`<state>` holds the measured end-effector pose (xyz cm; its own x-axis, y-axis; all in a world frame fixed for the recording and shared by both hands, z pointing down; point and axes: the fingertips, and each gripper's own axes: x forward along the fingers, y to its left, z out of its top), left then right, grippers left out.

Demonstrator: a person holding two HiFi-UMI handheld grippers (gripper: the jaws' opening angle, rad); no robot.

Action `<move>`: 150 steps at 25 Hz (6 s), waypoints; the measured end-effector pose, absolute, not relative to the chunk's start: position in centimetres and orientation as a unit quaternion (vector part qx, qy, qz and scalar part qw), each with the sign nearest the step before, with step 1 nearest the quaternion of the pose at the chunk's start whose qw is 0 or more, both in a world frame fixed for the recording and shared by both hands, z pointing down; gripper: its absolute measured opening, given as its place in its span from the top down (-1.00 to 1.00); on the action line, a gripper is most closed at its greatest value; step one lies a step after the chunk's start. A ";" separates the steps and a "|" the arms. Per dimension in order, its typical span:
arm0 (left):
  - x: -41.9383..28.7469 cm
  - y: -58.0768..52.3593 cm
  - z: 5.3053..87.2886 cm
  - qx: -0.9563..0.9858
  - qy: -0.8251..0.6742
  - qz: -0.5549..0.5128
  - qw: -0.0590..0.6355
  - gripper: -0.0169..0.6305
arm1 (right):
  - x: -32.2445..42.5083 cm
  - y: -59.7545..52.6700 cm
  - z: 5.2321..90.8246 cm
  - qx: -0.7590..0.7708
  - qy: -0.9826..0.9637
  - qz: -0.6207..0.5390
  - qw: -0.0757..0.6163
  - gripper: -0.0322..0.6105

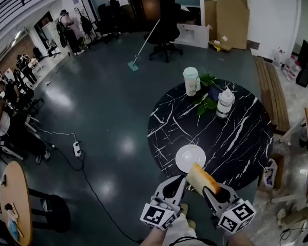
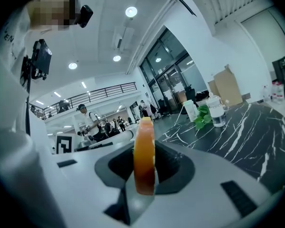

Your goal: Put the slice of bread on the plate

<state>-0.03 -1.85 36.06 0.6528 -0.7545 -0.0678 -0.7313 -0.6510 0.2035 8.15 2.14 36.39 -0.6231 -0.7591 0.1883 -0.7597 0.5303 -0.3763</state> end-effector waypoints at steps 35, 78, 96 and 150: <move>-0.7 -13.9 47.8 0.884 -0.448 -0.069 0.116 0.92 | 5.9 -12.7 49.4 0.415 -0.780 0.464 -0.067 0.61; -2.2 -13.7 47.6 0.875 -0.455 -0.108 0.123 0.92 | 7.7 -14.9 52.9 0.500 -0.794 0.333 0.089 0.37; -3.0 -12.9 47.9 0.873 -0.455 -0.115 0.133 0.92 | 9.1 -15.5 54.1 0.539 -0.789 0.251 0.155 0.19; 1.3 -7.9 40.6 0.905 -0.402 -0.068 0.117 0.92 | 5.5 -7.0 41.2 0.432 -0.886 0.132 0.102 0.87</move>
<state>1.28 -7.87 40.58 0.6668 -0.7447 -0.0293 -0.7129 -0.6488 0.2662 5.54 -7.01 41.18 -0.6063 -0.7385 0.2950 -0.7924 0.5925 -0.1451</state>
